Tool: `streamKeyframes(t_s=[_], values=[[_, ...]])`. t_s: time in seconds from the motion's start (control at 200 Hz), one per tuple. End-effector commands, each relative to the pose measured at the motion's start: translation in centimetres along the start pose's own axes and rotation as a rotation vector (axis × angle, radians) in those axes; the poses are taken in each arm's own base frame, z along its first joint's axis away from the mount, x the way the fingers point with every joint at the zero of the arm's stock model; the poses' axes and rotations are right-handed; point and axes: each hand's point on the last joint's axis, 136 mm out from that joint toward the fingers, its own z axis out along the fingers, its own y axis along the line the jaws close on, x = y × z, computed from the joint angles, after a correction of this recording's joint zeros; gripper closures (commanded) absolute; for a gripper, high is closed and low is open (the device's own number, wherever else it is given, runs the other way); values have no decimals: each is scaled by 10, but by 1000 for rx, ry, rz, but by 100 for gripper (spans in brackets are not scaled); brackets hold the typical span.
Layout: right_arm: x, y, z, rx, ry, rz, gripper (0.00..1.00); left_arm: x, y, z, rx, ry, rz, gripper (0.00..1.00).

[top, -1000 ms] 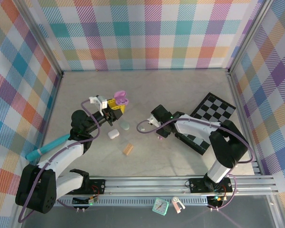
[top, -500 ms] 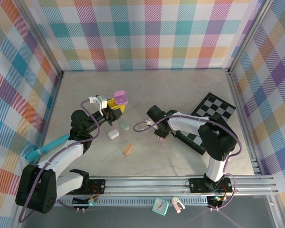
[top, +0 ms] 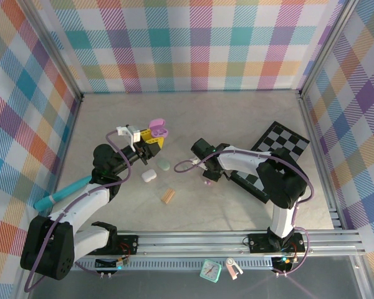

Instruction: Insert wireless bluetooth earbuds into charging case

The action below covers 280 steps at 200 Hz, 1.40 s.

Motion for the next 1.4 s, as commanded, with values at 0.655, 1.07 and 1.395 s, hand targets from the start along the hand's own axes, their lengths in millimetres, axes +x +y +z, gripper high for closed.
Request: streamKeyframes(t_s=[0.655,1.07,1.395], values=[[11,9,2,-36,75,-54,60,-23,-4,-2,17,-51,46,70],[8,11,-3,-63,87,12,78,-22,-5,-2,21,-49,44,69],[-7,15,-20,-147,60,237,78,-17,0,-2,-2,-45,44,70]])
